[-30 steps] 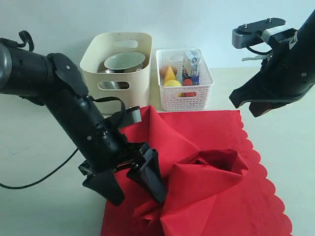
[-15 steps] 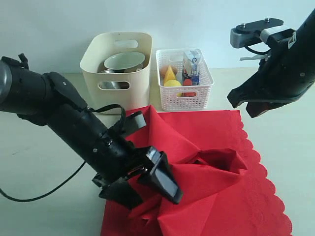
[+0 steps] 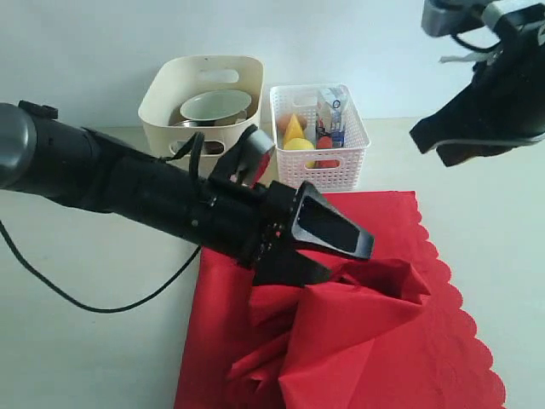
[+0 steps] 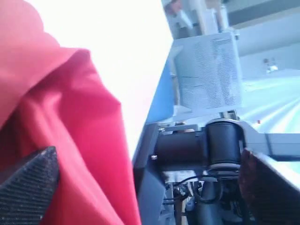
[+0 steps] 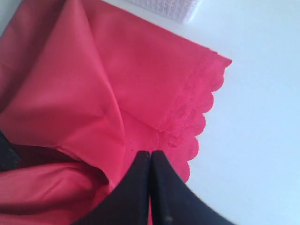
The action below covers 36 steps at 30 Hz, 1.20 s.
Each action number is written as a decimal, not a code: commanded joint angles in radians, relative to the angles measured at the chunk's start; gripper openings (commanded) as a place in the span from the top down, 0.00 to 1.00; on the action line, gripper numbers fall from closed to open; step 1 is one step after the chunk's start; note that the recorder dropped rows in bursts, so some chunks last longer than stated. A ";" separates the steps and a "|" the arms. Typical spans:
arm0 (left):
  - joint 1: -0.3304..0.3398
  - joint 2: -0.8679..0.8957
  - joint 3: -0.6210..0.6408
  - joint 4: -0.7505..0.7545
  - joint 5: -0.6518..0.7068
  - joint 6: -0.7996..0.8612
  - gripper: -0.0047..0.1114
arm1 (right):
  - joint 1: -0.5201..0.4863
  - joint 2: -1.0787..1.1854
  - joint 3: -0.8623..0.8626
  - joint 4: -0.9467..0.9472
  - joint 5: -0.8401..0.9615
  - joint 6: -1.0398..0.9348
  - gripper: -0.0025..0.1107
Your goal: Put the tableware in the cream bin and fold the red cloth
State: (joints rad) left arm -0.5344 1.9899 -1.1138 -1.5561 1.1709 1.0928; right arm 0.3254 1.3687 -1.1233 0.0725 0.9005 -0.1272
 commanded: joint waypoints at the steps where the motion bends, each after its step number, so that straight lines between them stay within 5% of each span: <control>1: -0.003 -0.005 -0.065 -0.003 0.050 0.020 0.09 | 0.000 -0.092 -0.005 -0.001 -0.006 -0.010 0.98; 17: 0.206 -0.202 -0.089 0.398 0.045 -0.150 0.09 | 0.000 0.061 0.092 0.367 -0.038 -0.349 0.98; 22: 0.265 -0.254 -0.064 0.513 -0.091 -0.216 0.09 | 0.002 0.112 0.092 0.445 0.000 -0.472 0.98; 31: 0.316 -0.261 -0.057 0.615 -0.230 -0.311 0.09 | 0.188 0.203 0.092 0.296 -0.066 -0.556 0.97; 36: 0.316 -0.261 -0.057 0.627 -0.253 -0.320 0.09 | 0.275 0.260 0.092 0.115 -0.122 -0.431 0.78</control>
State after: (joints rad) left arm -0.2208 1.7389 -1.1733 -0.9335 0.9348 0.7861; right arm 0.5628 1.6017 -1.0370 0.2837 0.8238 -0.6189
